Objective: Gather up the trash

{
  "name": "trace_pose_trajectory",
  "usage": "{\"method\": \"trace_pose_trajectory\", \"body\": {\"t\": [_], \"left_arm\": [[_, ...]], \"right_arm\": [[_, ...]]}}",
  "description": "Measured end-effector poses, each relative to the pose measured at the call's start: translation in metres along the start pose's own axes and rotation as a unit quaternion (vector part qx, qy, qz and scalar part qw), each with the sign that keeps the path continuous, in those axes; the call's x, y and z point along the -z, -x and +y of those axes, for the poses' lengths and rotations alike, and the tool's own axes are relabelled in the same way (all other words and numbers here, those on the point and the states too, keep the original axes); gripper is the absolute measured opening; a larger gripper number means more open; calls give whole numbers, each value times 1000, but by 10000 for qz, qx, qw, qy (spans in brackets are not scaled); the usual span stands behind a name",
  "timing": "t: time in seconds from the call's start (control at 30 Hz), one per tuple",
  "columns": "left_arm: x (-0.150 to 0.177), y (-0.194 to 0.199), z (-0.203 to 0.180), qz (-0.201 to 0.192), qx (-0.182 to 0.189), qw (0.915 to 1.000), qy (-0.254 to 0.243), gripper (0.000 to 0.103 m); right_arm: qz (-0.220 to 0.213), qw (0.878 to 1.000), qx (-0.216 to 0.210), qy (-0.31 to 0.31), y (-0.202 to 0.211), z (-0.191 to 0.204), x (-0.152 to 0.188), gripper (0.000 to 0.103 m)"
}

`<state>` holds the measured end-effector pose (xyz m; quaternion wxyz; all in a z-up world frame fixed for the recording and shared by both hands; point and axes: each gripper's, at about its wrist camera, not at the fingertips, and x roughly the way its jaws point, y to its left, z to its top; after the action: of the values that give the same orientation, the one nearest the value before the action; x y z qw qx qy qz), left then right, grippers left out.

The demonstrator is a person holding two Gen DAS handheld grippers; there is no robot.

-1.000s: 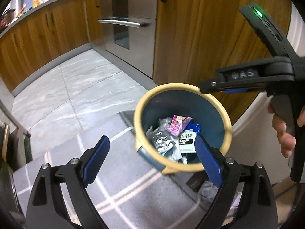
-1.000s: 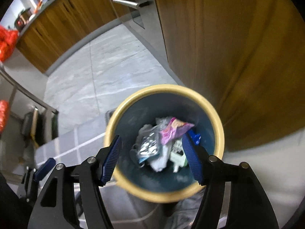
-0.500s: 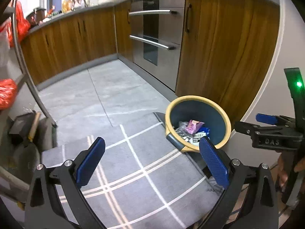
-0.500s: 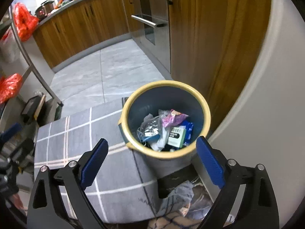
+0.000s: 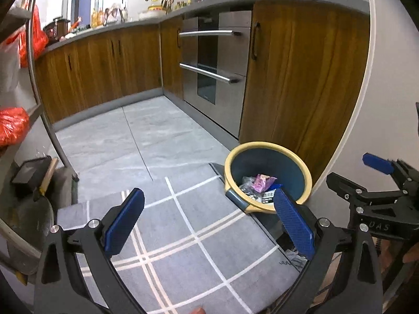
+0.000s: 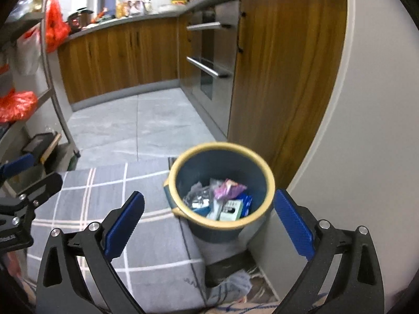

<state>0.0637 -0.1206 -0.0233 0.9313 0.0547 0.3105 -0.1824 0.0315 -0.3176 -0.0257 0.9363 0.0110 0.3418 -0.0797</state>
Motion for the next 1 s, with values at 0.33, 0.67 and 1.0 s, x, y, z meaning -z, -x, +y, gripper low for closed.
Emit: {"method": "trace_pose_trajectory", "body": {"t": [0.33, 0.67, 1.0], "left_arm": [[-5, 20, -1, -745, -173, 9971, -38, 97], [-2, 17, -7, -619, -54, 9981, -48, 97], [-2, 18, -7, -585, -56, 9983, 25, 97]], "right_arm": [[-586, 9979, 50, -281, 18, -9, -6, 98], [-567, 9982, 29, -214, 18, -7, -4, 98], [-593, 9981, 33, -180, 21, -6, -3, 98]]}}
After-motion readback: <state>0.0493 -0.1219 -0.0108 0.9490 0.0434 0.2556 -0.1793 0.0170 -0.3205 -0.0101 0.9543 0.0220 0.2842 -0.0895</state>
